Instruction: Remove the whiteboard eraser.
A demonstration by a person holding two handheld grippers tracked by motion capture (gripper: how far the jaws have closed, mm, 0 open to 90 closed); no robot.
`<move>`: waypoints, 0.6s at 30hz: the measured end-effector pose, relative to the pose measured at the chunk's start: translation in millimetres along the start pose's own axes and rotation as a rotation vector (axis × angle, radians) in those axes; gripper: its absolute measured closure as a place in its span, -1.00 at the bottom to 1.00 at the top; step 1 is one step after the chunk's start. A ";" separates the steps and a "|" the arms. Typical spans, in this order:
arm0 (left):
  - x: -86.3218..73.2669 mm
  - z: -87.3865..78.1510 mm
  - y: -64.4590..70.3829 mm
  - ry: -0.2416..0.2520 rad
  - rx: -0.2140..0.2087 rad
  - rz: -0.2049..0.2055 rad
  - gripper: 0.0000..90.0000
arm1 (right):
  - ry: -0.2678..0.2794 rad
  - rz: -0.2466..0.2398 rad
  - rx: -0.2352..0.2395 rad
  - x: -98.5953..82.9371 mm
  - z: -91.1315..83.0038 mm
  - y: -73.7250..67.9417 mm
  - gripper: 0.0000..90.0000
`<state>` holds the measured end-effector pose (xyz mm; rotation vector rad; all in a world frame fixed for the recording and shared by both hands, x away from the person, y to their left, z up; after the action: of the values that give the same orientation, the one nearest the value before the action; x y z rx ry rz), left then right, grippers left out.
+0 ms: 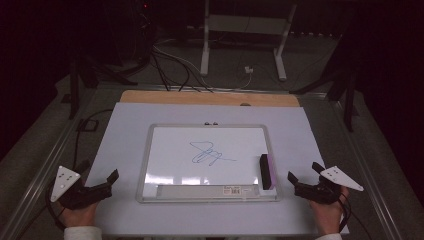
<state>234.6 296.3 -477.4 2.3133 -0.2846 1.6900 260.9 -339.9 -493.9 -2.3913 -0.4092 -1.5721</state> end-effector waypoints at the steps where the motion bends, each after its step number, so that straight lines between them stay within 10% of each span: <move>1: -0.7 0.3 0.0 0.000 -0.003 -0.006 -0.98 | 0.006 0.004 0.001 1.2 -0.1 0.0 -0.99; 18: -4.4 2.9 2.3 -0.020 0.007 0.003 -0.98 | 0.000 -0.018 0.022 22.7 4.9 -12.0 -0.99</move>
<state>235.2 293.1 -482.2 2.3374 -0.2873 1.6723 269.3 -324.8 -474.2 -2.3780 -0.4461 -1.5672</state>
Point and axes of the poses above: each handheld gripper's, and its own axes: z roughly forward along the jaws, x roughly out of its top, y roughly to its right, the point moved 2 cm from there along z, roughly forward along the jaws, and after that the axes turned 1 degree about -z, right-handed, at the moved point
